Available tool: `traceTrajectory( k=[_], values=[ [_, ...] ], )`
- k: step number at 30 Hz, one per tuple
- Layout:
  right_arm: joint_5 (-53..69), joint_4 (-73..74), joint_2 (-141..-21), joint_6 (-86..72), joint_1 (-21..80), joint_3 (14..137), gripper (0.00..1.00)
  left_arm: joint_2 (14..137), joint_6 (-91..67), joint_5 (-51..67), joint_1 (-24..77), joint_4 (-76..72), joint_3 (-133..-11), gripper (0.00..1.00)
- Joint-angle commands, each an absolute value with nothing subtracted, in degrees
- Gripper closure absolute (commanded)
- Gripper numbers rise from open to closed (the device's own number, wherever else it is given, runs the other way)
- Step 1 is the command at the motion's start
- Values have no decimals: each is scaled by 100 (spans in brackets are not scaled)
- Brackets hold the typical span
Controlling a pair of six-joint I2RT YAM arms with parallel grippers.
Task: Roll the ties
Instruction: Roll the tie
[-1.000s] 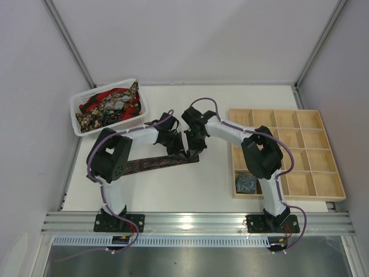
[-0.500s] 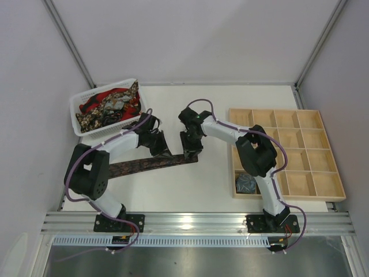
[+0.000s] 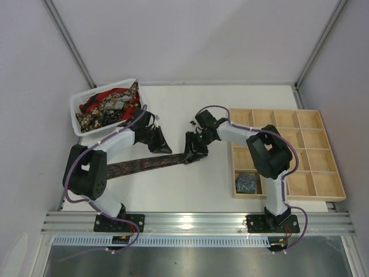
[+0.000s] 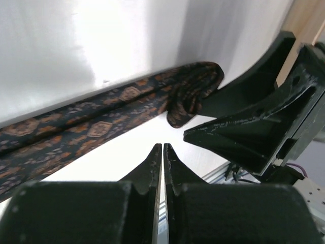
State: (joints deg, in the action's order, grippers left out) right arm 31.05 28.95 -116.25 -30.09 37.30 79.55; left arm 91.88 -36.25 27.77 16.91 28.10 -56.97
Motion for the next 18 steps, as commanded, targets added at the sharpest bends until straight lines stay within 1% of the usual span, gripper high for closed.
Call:
traceTrajectory(
  k=[1, 5, 10, 14, 18],
  values=[
    [3735, 2083, -11215, -3226, 3507, 7892, 46, 9421, -3805, 3173, 1977, 2584, -6117, 92],
    [3867, 2100, -11083, -3173, 3410, 7928, 46, 9475, -4130, 3138, 2241, 2348, -6196, 92],
    [3982, 2240, -10750, -3191, 3270, 7849, 46, 9667, -4227, 3190, 2329, 2320, -6363, 92],
    [4017, 2259, -10389, -3147, 2876, 7560, 45, 9905, -4438, 3314, 2399, 2101, -6486, 92],
    [4112, 2364, -10309, -2787, 2418, 7295, 38, 10290, -4500, 3392, 2540, 2065, -6820, 92]
  ],
)
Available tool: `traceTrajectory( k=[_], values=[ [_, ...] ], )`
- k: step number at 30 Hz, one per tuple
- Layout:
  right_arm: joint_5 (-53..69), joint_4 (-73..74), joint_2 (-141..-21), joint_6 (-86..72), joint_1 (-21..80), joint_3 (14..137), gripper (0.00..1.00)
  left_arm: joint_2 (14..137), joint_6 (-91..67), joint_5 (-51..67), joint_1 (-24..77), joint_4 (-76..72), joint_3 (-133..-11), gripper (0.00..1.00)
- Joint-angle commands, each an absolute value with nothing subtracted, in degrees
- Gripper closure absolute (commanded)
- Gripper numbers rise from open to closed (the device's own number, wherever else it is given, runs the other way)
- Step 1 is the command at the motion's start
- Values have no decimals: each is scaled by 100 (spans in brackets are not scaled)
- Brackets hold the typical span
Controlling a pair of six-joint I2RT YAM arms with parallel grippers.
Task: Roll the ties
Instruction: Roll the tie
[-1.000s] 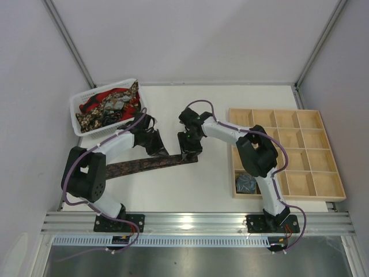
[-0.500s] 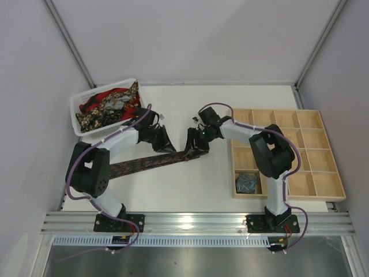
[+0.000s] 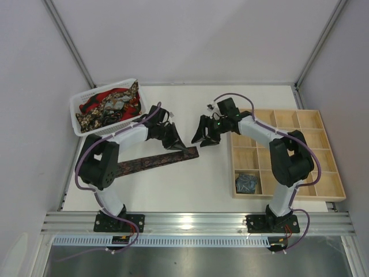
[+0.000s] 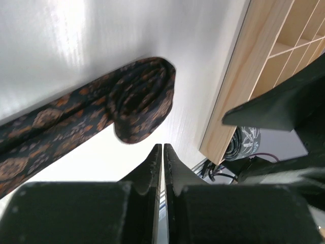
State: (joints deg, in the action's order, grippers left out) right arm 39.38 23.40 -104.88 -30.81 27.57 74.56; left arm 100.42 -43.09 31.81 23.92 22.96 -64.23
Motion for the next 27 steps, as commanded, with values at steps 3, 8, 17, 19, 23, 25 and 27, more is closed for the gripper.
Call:
traceTrajectory(
  k=[3, 8, 17, 19, 23, 25, 27],
  values=[
    [4561, 2347, -10608, -2523, 2189, 7304, 36, 10599, -4482, 3358, 2610, 2101, -7084, 92],
    [4896, 2233, -10977, -2294, 2136, 7409, 34, 10863, -4412, 3305, 2602, 2170, -7224, 93],
    [5317, 1723, -11540, -2548, 2127, 7313, 38, 10758, -4210, 3270, 2488, 2232, -6926, 93],
    [5361, 1618, -11663, -2566, 2127, 7295, 39, 10732, -4201, 3270, 2435, 2206, -6812, 93],
    [5414, 1512, -11830, -2610, 2153, 7339, 40, 10705, -4114, 3287, 2329, 2214, -6732, 92],
    [5440, 1477, -11944, -2628, 2171, 7383, 41, 10696, -4061, 3313, 2303, 2215, -6698, 92],
    [5475, 1415, -12006, -2698, 2223, 7435, 41, 10714, -4034, 3322, 2276, 2215, -6680, 93]
  ],
)
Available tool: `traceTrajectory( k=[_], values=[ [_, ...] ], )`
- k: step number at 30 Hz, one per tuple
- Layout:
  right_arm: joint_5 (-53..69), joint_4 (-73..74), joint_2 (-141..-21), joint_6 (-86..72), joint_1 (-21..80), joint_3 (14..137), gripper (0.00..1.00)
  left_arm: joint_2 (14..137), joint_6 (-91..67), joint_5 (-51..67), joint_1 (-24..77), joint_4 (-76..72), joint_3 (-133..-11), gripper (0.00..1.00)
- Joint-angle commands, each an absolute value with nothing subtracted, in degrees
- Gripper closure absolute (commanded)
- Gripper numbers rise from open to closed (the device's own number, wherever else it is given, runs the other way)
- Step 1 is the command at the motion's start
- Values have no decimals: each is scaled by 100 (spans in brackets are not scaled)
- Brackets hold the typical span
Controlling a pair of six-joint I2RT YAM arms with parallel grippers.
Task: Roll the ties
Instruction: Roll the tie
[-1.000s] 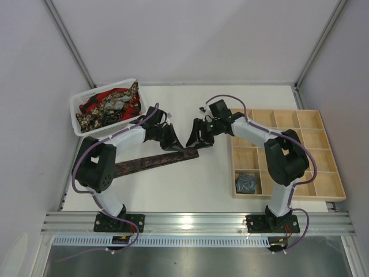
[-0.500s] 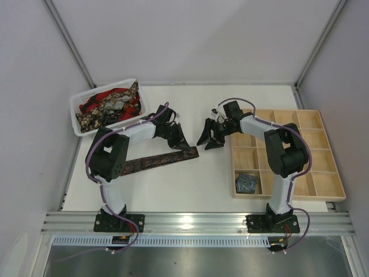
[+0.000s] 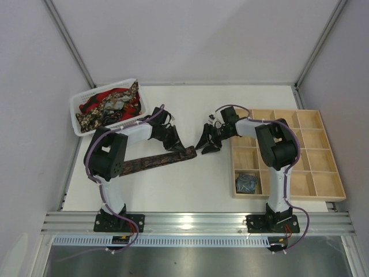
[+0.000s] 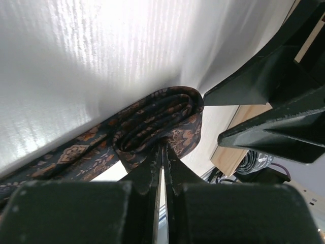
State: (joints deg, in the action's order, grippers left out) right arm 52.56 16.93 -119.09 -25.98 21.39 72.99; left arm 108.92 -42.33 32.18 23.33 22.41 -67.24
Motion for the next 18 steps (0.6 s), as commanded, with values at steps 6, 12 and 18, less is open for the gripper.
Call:
traceTrajectory(
  k=[6, 12, 18],
  values=[
    [5520, 1152, -12296, -2935, 2469, 7594, 41, 10731, -3973, 3375, 2180, 2110, -6539, 93],
    [5590, 546, -12454, -3523, 2575, 7567, 39, 10749, -3885, 3428, 2092, 2066, -6451, 93],
    [5546, 378, -12612, -3762, 2672, 7638, 48, 10775, -3876, 3498, 2048, 1995, -6469, 93]
  ],
)
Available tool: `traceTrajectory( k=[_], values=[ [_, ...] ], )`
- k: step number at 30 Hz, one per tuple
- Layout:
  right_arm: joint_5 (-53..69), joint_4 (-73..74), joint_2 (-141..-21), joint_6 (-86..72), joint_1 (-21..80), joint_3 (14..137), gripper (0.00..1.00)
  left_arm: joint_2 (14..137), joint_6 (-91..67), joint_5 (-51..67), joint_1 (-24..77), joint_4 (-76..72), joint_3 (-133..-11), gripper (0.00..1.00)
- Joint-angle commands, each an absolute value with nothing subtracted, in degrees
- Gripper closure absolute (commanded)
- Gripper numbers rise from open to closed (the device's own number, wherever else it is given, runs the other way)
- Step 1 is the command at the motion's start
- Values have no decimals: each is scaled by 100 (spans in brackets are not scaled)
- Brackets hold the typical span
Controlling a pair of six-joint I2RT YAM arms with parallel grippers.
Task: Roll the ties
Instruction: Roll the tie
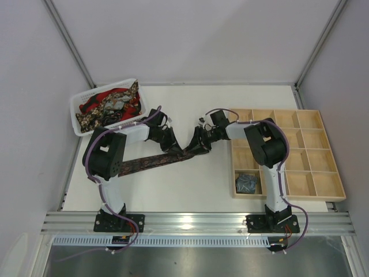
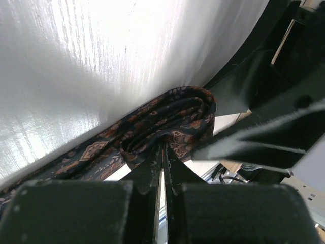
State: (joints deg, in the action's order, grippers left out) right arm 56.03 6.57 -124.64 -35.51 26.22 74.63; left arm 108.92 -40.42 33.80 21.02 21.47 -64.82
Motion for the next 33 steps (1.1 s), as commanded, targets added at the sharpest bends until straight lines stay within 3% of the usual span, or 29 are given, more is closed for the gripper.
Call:
traceTrajectory(
  k=[1, 9, 15, 19, 33],
  values=[
    [5502, 404, -12612, -3753, 2681, 7655, 51, 10775, -3876, 3515, 2039, 1986, -6469, 93],
    [5177, 957, -12410, -3718, 2751, 7892, 85, 10793, -3858, 3656, 2048, 1925, -6486, 93],
    [4764, 1748, -12252, -3429, 2760, 8059, 100, 10495, -3815, 3463, 2039, 2030, -6399, 91],
    [4299, 2451, -12138, -3182, 2769, 8340, 100, 10204, -3709, 3296, 2039, 2171, -6302, 87],
    [2058, 4903, -12014, -2356, 3234, 9623, 100, 10432, -4034, 3507, 2241, 1688, -6100, 88]
  ],
)
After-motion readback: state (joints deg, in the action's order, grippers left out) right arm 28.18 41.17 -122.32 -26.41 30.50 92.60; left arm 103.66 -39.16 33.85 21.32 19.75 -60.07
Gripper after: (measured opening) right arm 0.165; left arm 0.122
